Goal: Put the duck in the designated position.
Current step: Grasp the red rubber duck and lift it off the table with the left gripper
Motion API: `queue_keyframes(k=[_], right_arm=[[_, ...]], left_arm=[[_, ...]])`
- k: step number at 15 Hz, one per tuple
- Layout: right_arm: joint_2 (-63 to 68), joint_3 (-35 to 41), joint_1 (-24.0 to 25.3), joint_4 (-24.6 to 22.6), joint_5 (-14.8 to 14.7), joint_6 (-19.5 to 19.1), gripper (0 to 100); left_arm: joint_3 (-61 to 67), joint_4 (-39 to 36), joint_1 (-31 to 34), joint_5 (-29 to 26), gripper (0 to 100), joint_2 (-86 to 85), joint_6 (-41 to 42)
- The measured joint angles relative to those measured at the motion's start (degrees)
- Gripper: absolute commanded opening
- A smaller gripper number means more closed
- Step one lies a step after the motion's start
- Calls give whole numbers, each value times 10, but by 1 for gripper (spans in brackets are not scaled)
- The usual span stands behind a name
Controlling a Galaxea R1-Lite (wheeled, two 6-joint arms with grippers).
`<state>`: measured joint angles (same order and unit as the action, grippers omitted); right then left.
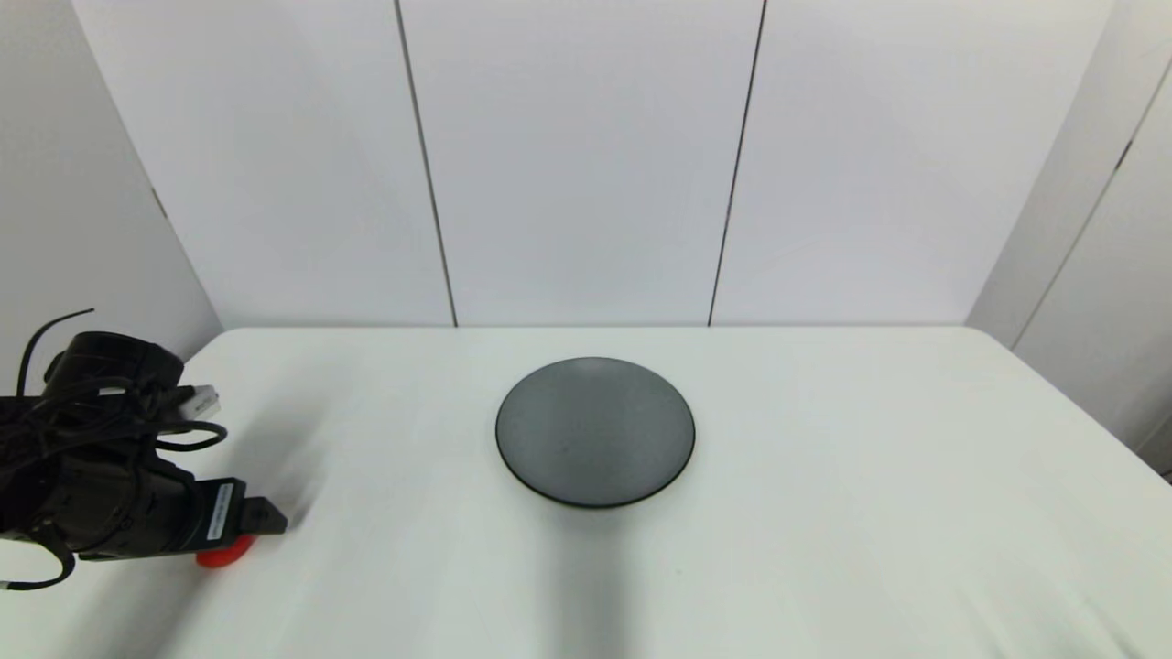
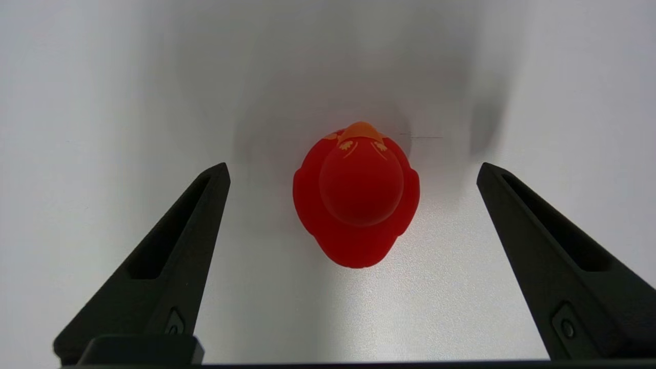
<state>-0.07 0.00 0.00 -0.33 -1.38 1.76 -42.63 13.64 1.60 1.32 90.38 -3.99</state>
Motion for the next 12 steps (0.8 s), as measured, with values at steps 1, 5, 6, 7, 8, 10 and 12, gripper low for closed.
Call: queue_keyframes(k=[1,5,6,7,8,10,12], right_arm=[[0,0,0,0,0,0,100],[0,0,0,0,0,0,100],[0,0,0,0,0,0,100],[0,0,0,0,0,0,100],[0,0,0,0,-1,0,100],[0,0,0,0,0,0,100],[0,0,0,0,0,0,100]], left_arm=[[0,0,0,0,100,2,0],[1,0,0,0,100,7,0],[0,0,-1,0,100,9,0],[0,0,-1,0,100,10,0],[-1,0,-1,0,100,11,0],[-1,2,-1,9,100,12,1],[-2,2,-3,19,100,12,2]])
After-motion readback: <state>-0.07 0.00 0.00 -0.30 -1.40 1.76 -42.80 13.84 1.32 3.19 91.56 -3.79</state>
